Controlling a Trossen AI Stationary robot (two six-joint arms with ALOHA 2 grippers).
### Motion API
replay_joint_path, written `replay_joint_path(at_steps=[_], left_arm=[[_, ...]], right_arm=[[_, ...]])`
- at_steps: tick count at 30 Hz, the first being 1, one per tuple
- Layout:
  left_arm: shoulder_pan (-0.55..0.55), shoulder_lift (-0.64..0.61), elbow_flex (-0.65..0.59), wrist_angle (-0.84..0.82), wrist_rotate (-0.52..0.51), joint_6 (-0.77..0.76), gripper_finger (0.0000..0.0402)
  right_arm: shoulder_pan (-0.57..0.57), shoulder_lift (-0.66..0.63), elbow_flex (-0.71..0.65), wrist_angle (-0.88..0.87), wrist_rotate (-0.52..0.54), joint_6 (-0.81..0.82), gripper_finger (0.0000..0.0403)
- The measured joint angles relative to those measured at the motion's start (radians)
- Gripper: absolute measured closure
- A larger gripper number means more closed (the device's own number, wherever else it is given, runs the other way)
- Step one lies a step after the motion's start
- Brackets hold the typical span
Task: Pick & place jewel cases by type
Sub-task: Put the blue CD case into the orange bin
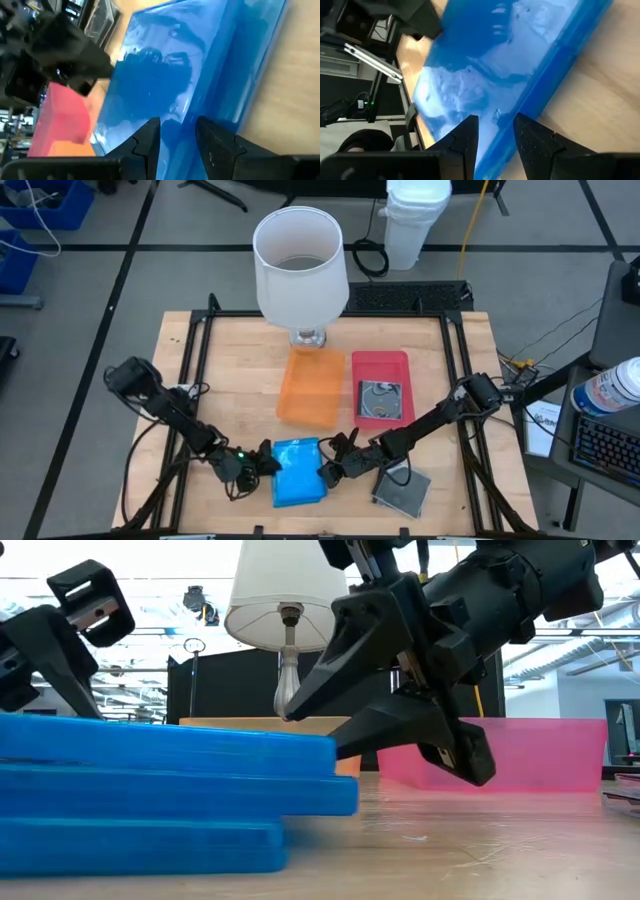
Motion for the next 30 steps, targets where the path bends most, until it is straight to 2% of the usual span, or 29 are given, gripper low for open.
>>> replay_joint_path(at_steps=[9,30], left_arm=[[-0.022,-0.053,0.013,-0.053,-0.061,0.005,0.0275],[0.002,-0.071,0.012,-0.034,-0.079,-0.03,0.0275]], right_arm=[[0.0,0.0,0.0,0.012,-0.006,0.004,0.0286],[0.001,0.0,0.0,0.051,-0.03,-0.063,0.0287]])
